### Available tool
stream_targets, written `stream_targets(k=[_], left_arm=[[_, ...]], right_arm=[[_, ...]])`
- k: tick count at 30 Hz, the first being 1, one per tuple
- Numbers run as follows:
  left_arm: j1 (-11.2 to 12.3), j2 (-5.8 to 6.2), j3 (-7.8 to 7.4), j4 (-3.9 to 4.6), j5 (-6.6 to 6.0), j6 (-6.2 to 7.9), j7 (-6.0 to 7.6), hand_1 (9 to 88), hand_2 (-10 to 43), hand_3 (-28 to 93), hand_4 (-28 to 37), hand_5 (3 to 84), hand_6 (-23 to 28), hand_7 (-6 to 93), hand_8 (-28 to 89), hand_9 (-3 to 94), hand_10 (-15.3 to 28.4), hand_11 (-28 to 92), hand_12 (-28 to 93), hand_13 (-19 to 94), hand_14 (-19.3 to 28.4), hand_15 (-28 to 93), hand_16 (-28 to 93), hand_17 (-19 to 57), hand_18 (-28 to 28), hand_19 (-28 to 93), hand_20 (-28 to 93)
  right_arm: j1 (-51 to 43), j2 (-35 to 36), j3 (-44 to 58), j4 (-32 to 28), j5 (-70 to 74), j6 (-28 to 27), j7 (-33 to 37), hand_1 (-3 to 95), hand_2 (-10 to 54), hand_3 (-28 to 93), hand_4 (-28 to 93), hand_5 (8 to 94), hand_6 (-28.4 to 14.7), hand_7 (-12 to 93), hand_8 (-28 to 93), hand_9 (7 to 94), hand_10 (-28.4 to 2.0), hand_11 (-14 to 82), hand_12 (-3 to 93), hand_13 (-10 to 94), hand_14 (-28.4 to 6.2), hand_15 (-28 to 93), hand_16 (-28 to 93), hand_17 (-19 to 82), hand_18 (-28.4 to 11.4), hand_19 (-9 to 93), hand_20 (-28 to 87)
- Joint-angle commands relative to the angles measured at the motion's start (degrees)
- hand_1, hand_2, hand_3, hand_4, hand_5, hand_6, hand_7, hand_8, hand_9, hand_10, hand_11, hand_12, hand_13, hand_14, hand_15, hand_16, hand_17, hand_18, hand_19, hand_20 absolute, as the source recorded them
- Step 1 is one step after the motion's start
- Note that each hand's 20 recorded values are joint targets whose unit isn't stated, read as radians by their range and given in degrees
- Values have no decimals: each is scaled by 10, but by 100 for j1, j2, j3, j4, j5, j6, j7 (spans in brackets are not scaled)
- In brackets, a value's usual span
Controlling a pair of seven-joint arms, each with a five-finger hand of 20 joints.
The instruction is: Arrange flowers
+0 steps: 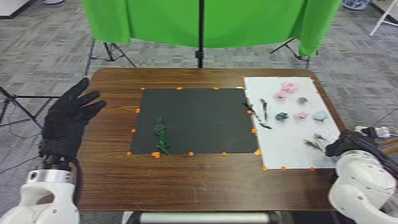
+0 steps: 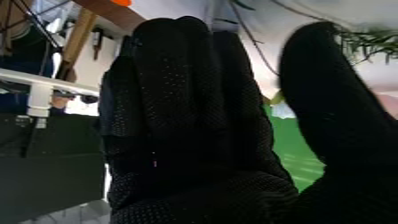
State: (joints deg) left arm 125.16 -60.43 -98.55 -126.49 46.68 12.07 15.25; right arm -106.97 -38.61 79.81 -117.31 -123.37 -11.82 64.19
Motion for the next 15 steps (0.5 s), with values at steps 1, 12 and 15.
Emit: stream_targets(k=[1,12,15], left_arm=[[32,-34,25,33,-34,48,-36,236,58,779,-283,350,51,136,-109,319,173,244,111,225,238,519,-73,-99,260,537,120],[-73,-93,106,33,-4,38,-55,238,58,779,-283,349,53,137,-109,318,172,244,111,225,238,520,-73,-99,259,537,120],[-51,-87,65,13,-8,48,-30,239,58,779,-283,350,53,137,-109,319,173,244,111,226,238,520,-73,-99,259,537,120]], right_arm=[[460,283,-756,318,-571,441,87,532,-46,633,-282,809,-6,203,7,780,-128,419,186,772,-83,633,133,466,-179,932,201],[532,214,-611,-73,-871,895,81,559,-58,654,-283,857,-9,209,63,827,-113,464,209,817,-66,667,160,513,-169,932,338],[883,121,-754,-416,-1095,939,-73,545,-63,685,-283,863,-14,204,70,831,-112,462,214,821,-67,667,160,518,-173,932,348]])
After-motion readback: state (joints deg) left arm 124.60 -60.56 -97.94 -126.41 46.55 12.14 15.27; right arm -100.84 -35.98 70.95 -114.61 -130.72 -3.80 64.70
